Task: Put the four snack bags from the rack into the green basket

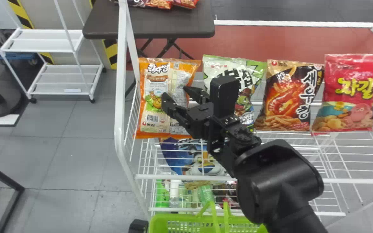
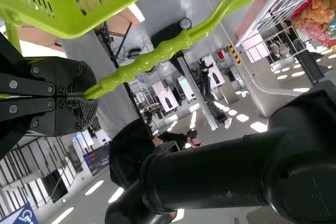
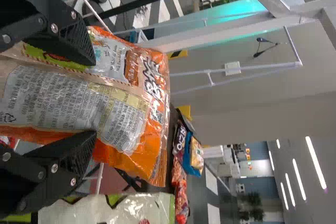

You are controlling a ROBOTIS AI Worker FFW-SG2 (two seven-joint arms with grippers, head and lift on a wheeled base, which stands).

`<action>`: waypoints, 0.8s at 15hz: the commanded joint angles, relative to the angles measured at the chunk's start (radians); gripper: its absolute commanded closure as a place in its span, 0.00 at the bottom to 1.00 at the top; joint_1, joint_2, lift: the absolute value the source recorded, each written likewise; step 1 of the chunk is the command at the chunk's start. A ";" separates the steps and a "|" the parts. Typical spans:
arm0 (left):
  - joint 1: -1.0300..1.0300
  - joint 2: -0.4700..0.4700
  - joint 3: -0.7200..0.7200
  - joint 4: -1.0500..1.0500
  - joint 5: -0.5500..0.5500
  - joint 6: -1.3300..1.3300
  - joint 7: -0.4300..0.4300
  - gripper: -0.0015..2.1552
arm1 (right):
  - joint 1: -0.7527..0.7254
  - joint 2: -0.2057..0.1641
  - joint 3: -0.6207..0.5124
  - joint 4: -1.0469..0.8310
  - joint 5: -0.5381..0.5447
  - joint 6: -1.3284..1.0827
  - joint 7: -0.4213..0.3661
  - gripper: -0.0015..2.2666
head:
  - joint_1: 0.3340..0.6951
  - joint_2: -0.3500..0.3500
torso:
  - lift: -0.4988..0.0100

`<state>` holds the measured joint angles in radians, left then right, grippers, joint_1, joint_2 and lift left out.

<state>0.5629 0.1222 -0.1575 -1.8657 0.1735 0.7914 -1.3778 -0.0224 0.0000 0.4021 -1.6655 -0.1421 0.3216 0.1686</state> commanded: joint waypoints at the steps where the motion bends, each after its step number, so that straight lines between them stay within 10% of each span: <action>1: -0.005 -0.003 -0.005 0.003 0.000 -0.001 0.000 0.99 | 0.035 0.001 -0.009 -0.045 0.010 0.000 0.028 0.82 | 1.00 0.57 | 0.97; 12: 0.022 -0.006 -0.005 -0.009 0.001 -0.022 0.000 0.99 | 0.288 -0.035 -0.124 -0.370 0.029 0.027 0.091 0.82 | 1.00 0.45 | 0.97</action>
<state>0.5775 0.1165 -0.1672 -1.8704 0.1736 0.7749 -1.3760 0.2049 -0.0174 0.2915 -1.9559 -0.1083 0.3349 0.2532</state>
